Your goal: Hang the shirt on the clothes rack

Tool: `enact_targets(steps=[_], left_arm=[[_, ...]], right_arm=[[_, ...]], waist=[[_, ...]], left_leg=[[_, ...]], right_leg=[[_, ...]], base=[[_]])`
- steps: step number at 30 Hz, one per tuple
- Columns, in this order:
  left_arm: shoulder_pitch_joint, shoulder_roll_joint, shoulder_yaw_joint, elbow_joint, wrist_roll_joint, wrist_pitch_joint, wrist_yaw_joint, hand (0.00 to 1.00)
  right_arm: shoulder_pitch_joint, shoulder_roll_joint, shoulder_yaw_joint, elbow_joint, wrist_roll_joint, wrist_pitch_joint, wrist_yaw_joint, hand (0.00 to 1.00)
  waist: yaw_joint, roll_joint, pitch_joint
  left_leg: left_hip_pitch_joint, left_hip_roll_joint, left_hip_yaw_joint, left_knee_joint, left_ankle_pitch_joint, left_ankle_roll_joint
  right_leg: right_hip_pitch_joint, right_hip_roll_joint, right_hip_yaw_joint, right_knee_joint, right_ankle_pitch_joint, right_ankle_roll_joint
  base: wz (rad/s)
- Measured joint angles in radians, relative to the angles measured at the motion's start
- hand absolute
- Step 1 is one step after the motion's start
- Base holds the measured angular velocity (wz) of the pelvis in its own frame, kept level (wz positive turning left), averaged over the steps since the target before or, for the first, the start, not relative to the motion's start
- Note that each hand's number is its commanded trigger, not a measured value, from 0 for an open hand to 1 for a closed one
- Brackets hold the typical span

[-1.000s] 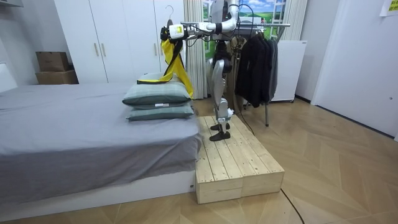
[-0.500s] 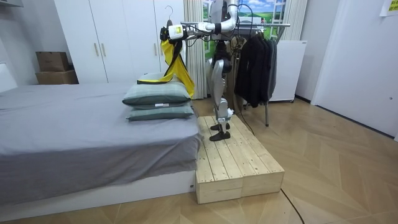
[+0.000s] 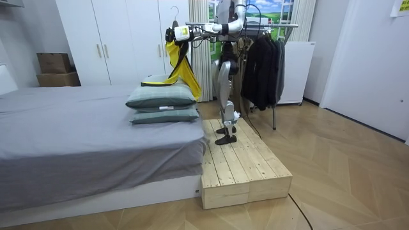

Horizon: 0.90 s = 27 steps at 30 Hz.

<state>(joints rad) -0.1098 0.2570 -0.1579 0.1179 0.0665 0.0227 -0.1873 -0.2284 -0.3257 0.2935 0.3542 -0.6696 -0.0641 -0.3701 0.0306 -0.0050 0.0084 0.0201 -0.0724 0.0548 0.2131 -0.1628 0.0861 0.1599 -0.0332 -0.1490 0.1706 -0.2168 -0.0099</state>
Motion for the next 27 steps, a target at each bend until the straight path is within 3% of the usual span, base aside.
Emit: enact_targets(steps=[14,21,27], left_arm=[[0.004,0.01,-0.001,0.016,-0.005,0.0,0.017,0.0],[0.008,-0.002,0.003,-0.015,0.112,-0.003,0.086,0.0],[0.008,-0.037,0.047,-0.122,0.267,-0.073,0.205,0.0]], right_arm=[[0.006,0.004,0.009,0.023,-0.009,-0.016,-0.018,1.0],[0.025,0.008,-0.002,0.039,-0.008,-0.03,-0.022,1.0],[0.029,0.019,-0.019,0.039,0.043,-0.083,-0.08,1.0]], waist=[[0.002,0.003,-0.0016],[0.005,0.004,-0.0023],[0.03,0.0,-0.0037]], left_leg=[[0.004,0.0,-0.001,0.004,0.0,0.0],[0.0,-0.001,-0.007,0.001,0.0,0.0],[0.004,0.0,-0.002,-0.003,0.0,0.0]], right_leg=[[0.006,0.0,0.0,-0.002,0.0,0.0],[0.003,0.0,-0.013,0.001,0.0,0.0],[0.002,0.0,-0.01,-0.002,0.0,0.0]], base=[[0.0],[0.02],[-0.03]])
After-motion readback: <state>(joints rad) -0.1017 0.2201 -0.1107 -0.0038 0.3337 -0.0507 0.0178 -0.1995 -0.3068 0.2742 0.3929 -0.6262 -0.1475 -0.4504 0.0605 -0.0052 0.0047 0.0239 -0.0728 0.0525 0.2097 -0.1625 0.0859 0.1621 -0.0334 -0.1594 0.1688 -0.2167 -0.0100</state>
